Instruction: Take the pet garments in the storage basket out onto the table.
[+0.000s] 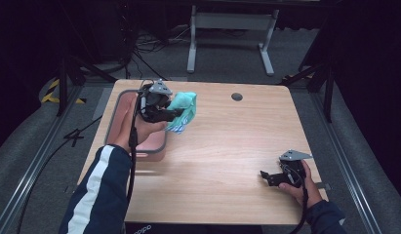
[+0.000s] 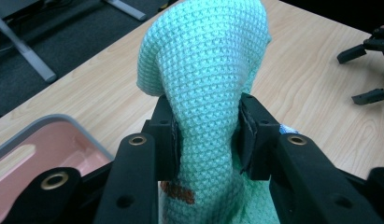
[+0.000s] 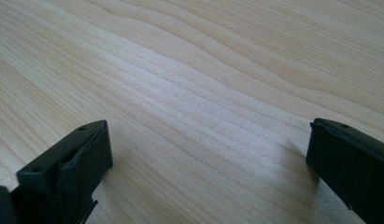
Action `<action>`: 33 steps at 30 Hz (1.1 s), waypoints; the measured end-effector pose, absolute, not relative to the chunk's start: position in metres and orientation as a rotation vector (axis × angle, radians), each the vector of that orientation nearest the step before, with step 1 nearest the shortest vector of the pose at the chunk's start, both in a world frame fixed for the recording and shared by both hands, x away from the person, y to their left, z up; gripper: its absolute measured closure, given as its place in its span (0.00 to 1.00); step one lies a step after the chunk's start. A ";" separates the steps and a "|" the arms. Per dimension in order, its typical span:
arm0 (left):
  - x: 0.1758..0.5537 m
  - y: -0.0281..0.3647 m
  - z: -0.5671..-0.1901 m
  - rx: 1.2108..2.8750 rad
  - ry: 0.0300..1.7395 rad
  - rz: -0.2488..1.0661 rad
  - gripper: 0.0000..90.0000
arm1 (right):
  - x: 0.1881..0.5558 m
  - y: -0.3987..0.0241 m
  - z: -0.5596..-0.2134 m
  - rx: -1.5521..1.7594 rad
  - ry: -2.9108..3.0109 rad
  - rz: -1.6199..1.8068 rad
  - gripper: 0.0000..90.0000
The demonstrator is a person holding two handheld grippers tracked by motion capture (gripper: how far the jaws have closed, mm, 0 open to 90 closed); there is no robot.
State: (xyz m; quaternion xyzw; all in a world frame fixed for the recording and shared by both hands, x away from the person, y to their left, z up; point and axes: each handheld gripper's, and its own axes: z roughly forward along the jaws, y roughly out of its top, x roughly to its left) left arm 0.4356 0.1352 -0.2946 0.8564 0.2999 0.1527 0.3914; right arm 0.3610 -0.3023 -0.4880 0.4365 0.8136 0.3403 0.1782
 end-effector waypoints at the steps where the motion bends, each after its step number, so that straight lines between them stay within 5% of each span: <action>1: 0.436 0.132 -0.295 2.180 0.754 0.378 0.71 | 0.361 -0.302 -0.488 1.234 2.301 0.963 0.01; 33: 0.440 0.050 -0.371 2.336 0.675 0.226 0.70 | 0.361 -0.303 -0.488 1.231 2.303 0.963 0.01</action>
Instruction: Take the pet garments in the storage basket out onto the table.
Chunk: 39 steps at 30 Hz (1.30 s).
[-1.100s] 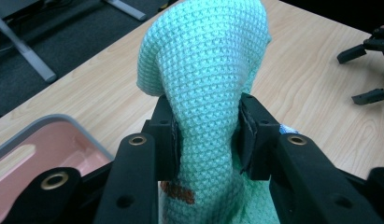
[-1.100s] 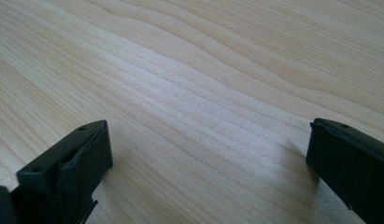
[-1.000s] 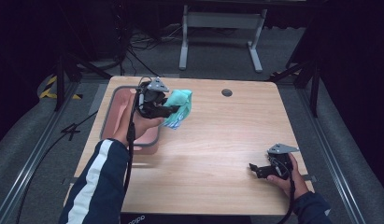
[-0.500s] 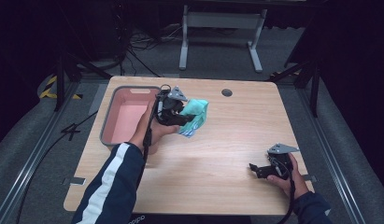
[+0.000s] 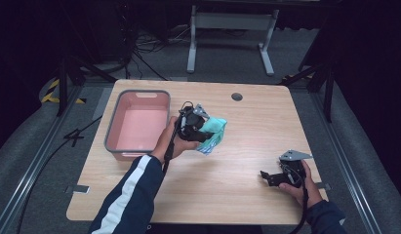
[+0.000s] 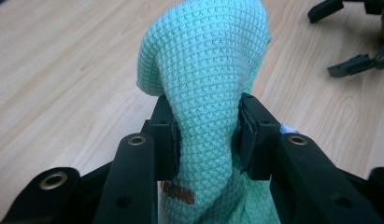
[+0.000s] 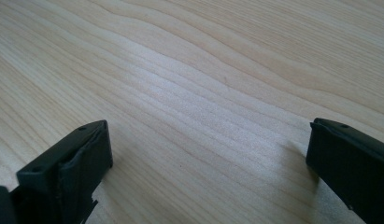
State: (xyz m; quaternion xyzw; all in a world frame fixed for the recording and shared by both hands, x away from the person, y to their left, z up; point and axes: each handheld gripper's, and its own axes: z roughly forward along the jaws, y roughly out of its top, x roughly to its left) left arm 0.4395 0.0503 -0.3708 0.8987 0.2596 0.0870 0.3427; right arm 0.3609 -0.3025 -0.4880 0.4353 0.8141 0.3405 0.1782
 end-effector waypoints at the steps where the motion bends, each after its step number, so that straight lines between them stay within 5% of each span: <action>1: 0.440 0.048 -0.376 2.345 0.678 0.220 0.70 | 0.361 -0.302 -0.488 1.232 2.303 0.963 0.01; 26: 0.446 0.032 -0.439 2.395 0.783 0.139 0.66 | 0.361 -0.303 -0.488 1.232 2.303 0.963 0.01; 39: 0.450 0.033 -0.458 2.385 0.897 0.139 0.48 | 0.361 -0.303 -0.488 1.231 2.303 0.963 0.01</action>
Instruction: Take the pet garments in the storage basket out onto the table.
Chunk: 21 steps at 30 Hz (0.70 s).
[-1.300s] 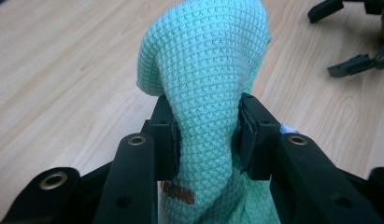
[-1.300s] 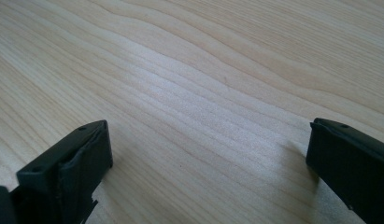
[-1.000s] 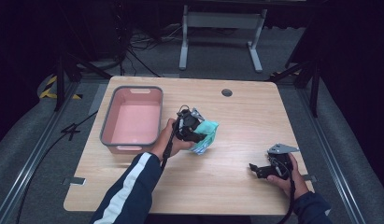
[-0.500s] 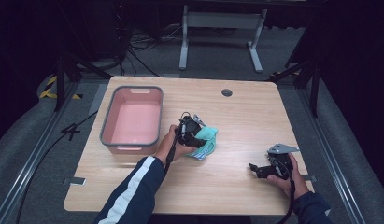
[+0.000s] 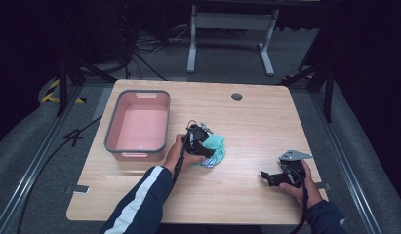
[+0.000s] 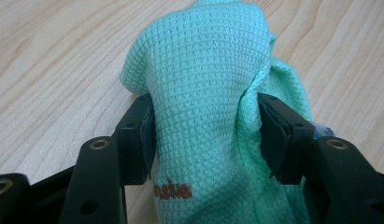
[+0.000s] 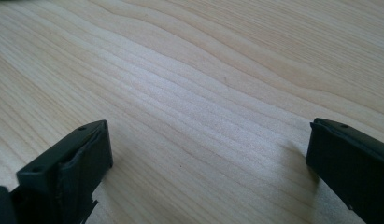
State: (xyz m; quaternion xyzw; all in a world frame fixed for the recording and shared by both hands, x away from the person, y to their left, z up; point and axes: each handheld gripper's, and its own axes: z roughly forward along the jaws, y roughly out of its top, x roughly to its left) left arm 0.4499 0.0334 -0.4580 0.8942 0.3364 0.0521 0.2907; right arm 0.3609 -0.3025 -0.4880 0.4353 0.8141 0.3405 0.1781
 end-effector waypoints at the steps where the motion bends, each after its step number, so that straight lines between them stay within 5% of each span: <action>1: 0.450 0.034 -0.459 2.378 0.911 0.137 0.47 | 0.361 -0.303 -0.488 1.231 2.303 0.963 0.01; 12: 0.447 0.034 -0.444 2.342 0.896 0.182 0.26 | 0.361 -0.303 -0.488 1.231 2.303 0.964 0.01; 21: 0.432 0.034 -0.414 2.318 0.798 0.292 0.24 | 0.361 -0.303 -0.488 1.230 2.302 0.963 0.01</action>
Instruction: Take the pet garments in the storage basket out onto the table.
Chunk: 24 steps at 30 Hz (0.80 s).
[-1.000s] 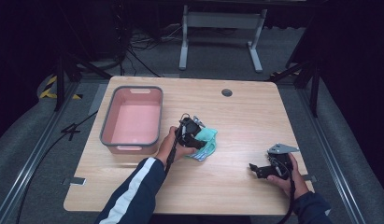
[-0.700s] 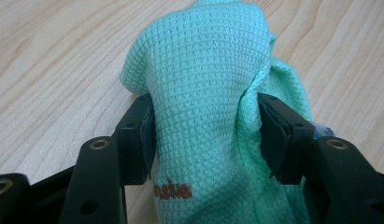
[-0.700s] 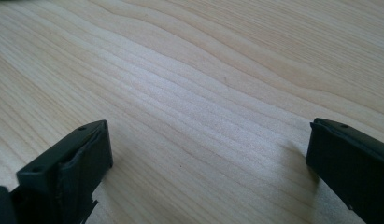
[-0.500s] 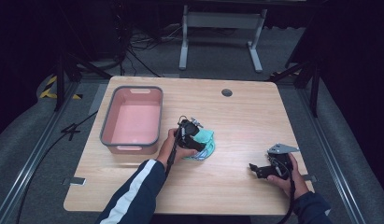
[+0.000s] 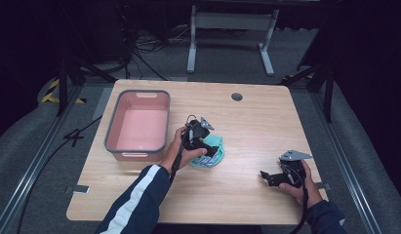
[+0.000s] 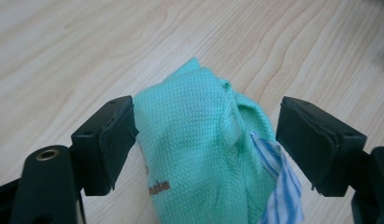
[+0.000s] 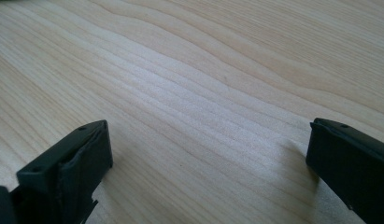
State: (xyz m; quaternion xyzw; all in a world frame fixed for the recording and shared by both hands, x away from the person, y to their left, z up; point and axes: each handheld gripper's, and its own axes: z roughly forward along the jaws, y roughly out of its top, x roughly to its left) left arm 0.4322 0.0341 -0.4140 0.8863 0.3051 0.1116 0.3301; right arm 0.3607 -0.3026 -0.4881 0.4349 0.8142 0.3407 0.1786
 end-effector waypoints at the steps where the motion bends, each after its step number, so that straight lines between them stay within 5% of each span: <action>1: 0.430 0.035 -0.409 2.319 0.779 0.294 0.24 | 0.361 -0.303 -0.488 1.229 2.303 0.964 0.01; 24: 0.385 0.082 -0.367 2.415 0.595 0.464 0.22 | 0.361 -0.303 -0.488 1.227 2.305 0.964 0.01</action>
